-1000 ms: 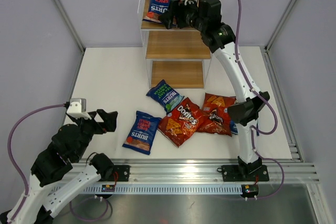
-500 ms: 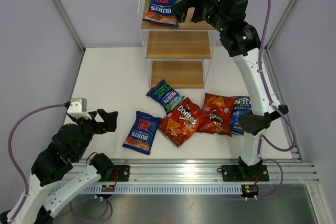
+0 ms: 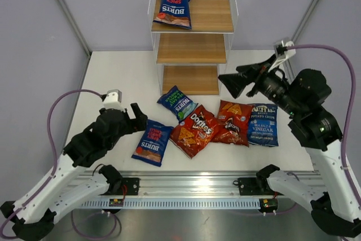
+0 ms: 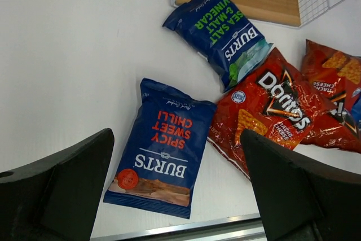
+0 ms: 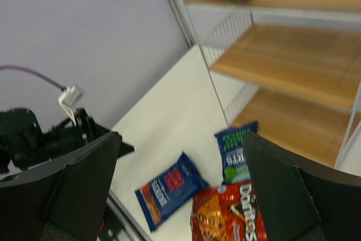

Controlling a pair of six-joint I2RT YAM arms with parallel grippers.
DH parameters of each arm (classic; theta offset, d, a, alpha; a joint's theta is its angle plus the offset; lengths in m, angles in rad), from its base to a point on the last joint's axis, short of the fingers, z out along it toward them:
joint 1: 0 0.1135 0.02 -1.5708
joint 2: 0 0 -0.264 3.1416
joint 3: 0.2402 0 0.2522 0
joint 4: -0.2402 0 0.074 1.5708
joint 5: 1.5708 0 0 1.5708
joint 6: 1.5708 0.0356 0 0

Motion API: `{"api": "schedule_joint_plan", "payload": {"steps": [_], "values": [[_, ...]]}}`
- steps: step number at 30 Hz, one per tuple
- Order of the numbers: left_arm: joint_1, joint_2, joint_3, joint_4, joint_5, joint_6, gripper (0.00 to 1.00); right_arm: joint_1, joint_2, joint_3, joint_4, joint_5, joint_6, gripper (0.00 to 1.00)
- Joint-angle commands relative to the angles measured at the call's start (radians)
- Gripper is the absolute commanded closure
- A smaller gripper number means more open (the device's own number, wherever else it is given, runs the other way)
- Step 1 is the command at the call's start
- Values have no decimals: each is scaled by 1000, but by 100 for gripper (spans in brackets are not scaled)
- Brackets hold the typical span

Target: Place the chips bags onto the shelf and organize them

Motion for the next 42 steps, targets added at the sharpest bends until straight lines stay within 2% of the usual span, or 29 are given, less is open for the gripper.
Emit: {"api": "schedule_joint_plan", "payload": {"steps": [1,4,6,10,13,18,23,26,28,31,35,38,42], "values": [[1,45,-22,41,19,-61,1,4,-86,-224,29,1,67,1],[1,46,-71,37,19,-73,1,2,-205,-383,29,48,78,0],[1,29,-136,38,35,-79,1,4,-243,-452,10,26,49,1],[1,9,-222,87,119,-94,1,2,-303,-521,-66,-5,61,1],[1,3,-269,186,269,-59,1,2,-351,-586,-72,-91,46,1],[28,10,-361,225,245,-122,1,2,-405,-598,-125,-125,12,0],[73,76,-387,247,234,-118,1,2,-395,-606,-167,-154,12,1],[75,156,-407,365,340,-62,1,2,-401,-637,-127,-197,30,0],[75,203,-404,397,346,-58,1,2,-403,-641,-104,-226,35,1],[84,329,-377,358,279,-53,1,2,-405,-644,-86,-275,39,1],[84,368,-337,267,177,-88,1,2,-420,-670,-49,-338,56,1],[84,357,-322,267,167,-61,1,4,-434,-695,-23,-354,59,1],[84,414,-297,287,240,31,1,4,-429,-718,11,-379,69,1]]}}
